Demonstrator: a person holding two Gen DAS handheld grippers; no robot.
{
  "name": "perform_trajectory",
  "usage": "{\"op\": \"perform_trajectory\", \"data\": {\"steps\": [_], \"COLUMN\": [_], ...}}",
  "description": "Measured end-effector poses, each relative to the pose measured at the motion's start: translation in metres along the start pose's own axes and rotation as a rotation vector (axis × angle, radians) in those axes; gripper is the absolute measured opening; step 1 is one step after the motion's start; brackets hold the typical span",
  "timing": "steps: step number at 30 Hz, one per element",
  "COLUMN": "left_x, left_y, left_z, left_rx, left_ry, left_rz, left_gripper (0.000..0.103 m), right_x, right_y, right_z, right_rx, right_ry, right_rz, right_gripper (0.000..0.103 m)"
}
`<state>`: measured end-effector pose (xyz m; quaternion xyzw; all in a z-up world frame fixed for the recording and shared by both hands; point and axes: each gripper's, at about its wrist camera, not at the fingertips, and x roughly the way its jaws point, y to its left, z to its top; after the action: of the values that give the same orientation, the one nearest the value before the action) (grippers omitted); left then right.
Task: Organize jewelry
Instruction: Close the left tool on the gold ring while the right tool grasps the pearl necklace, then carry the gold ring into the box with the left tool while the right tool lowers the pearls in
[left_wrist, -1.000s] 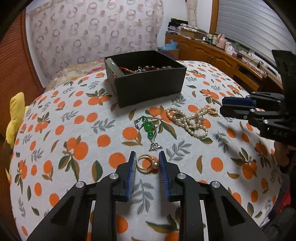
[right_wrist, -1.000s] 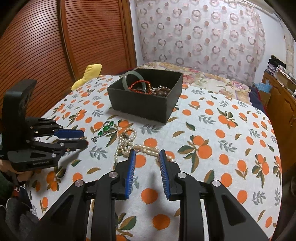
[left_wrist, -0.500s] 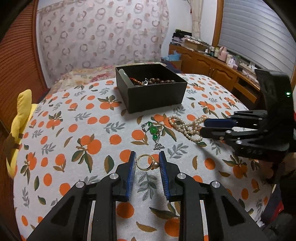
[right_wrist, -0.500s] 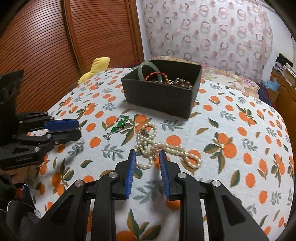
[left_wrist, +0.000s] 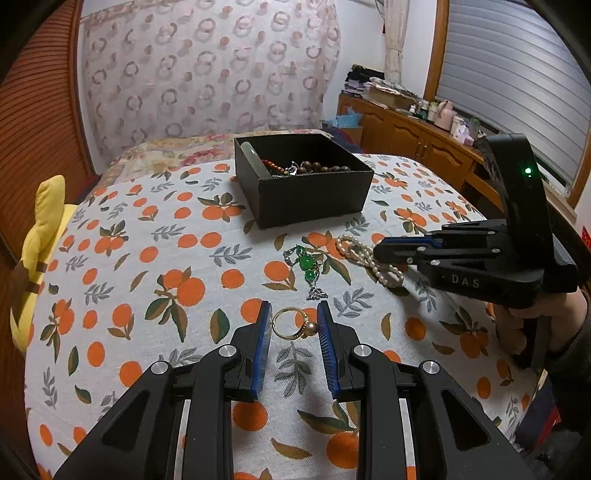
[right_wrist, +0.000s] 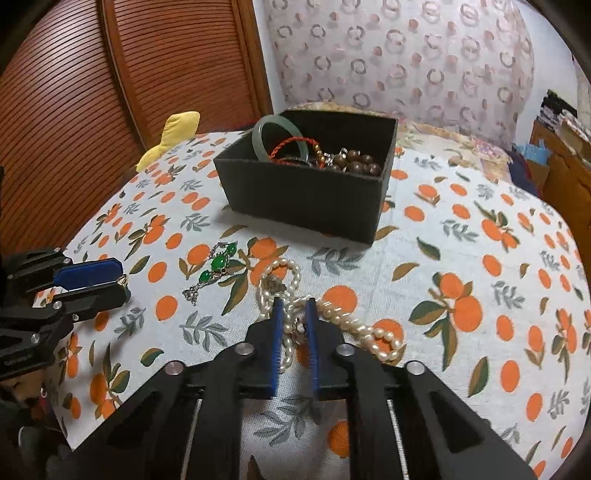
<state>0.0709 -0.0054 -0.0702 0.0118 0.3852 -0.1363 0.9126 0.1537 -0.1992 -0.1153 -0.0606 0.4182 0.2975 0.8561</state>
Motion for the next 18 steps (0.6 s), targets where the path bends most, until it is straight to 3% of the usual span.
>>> {"op": "perform_trajectory", "data": {"steps": [18], "left_x": [-0.013], "left_y": [0.003], "left_z": [0.026], "left_rx": [-0.015], "left_ry": [-0.071], "left_rz": [-0.001], "left_gripper": [0.023], "right_x": [-0.103], "right_y": [0.007], "right_z": [0.044], "right_rx": [-0.089], "right_ry": [-0.246], "right_rz": [-0.011], "right_gripper": [0.011]}}
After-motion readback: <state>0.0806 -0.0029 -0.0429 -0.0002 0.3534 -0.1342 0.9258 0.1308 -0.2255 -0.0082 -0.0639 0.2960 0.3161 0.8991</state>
